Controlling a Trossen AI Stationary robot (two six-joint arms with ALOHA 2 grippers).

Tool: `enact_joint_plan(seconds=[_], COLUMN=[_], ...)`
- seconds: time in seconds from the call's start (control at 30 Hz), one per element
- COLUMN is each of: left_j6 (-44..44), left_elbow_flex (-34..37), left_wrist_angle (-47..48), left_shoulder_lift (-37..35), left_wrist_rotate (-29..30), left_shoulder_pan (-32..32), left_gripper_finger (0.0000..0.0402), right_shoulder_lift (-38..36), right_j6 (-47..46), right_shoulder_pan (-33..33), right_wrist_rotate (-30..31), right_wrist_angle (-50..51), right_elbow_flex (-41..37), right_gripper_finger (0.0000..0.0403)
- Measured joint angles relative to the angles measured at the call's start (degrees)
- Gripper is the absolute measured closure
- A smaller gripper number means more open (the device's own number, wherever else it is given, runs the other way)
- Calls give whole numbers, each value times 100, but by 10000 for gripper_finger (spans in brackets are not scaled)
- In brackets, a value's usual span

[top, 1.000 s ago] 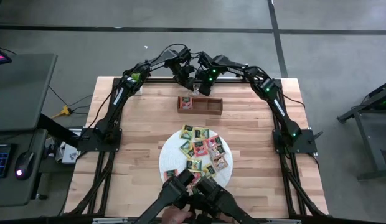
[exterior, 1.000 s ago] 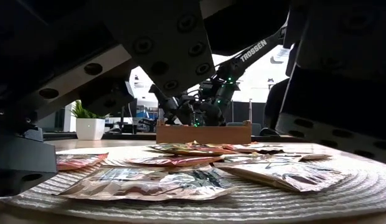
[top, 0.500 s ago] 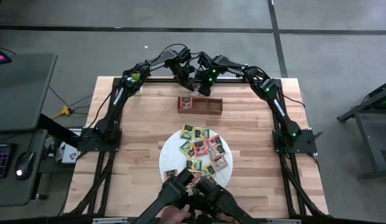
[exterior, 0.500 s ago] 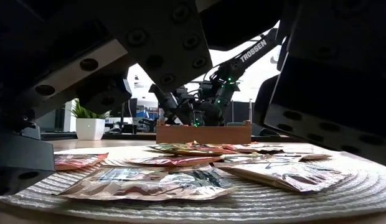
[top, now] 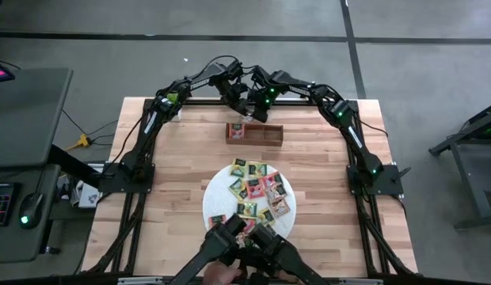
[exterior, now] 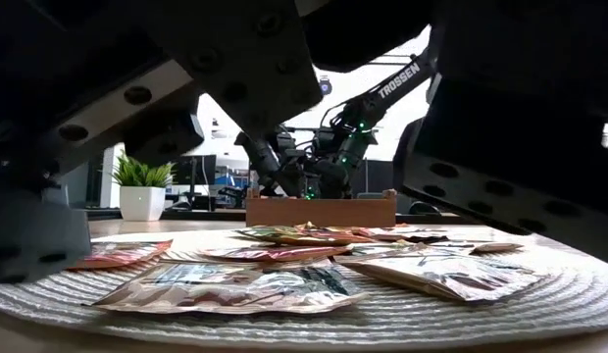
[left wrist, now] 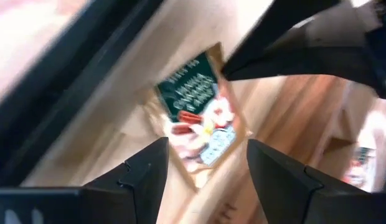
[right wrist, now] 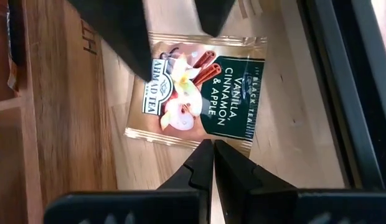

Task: Pick & Place Tea
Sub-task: Put the brown tea bag into the middle section of the wooden organizer

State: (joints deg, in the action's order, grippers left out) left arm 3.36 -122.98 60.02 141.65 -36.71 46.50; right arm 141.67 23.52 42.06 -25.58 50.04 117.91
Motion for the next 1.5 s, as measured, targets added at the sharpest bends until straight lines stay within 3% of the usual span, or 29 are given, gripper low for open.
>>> enact_joint_plan(seconds=[0.27,0.47,0.67,0.93,1.5], left_j6=[242,571,729,1189,1715], left_elbow_flex=[-2,-15,-17,-3,2], left_wrist_angle=[97,496,484,444,528], left_shoulder_lift=[-14,-29,-36,-12,-3], left_wrist_rotate=[238,1010,1166,566,453], left_shoulder_pan=[68,31,-93,-98,-111], left_gripper_finger=[188,188,188,188,188], right_shoulder_lift=[11,11,10,9,9], right_j6=[-175,-150,-26,77,270], right_shoulder_pan=[-7,-2,12,3,-11], right_wrist_rotate=[-184,-188,-200,-423,-532], right_wrist_angle=[-114,10,74,69,109], right_elbow_flex=[-2,-4,-4,7,8], right_gripper_finger=[391,391,391,391,391])
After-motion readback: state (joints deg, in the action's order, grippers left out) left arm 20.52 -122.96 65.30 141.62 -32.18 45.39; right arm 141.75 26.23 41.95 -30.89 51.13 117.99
